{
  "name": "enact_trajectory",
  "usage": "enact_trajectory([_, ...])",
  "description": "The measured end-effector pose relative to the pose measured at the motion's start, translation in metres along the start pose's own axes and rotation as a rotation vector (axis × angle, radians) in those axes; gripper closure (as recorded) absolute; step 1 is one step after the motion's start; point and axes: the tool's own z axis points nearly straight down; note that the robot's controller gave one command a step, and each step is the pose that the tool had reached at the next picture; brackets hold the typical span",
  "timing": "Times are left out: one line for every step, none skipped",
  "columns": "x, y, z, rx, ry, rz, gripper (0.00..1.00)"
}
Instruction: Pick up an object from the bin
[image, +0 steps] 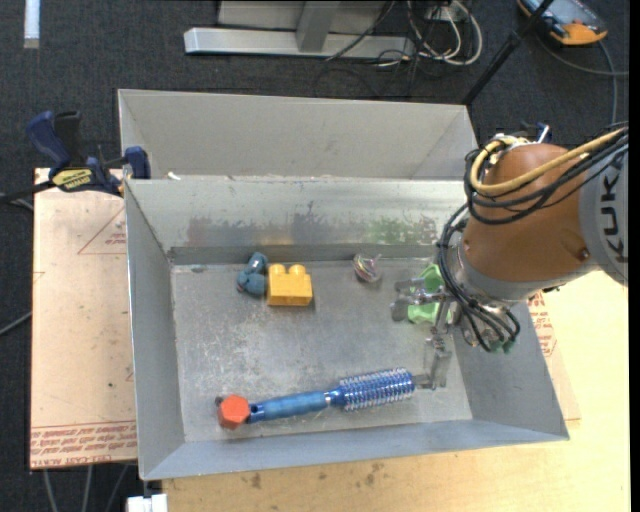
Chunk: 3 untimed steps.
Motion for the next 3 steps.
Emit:
enact_trajectory([-0.007,0.010,0.123,-0.002,0.009,-0.142,0.00])
enact_trajectory([-0.009,0.010,0.119,-0.001,0.004,-0.143,1.00])
enact_trajectory([-0.045,0.001,-0.007,0.002,-0.009,-0.167,1.00])
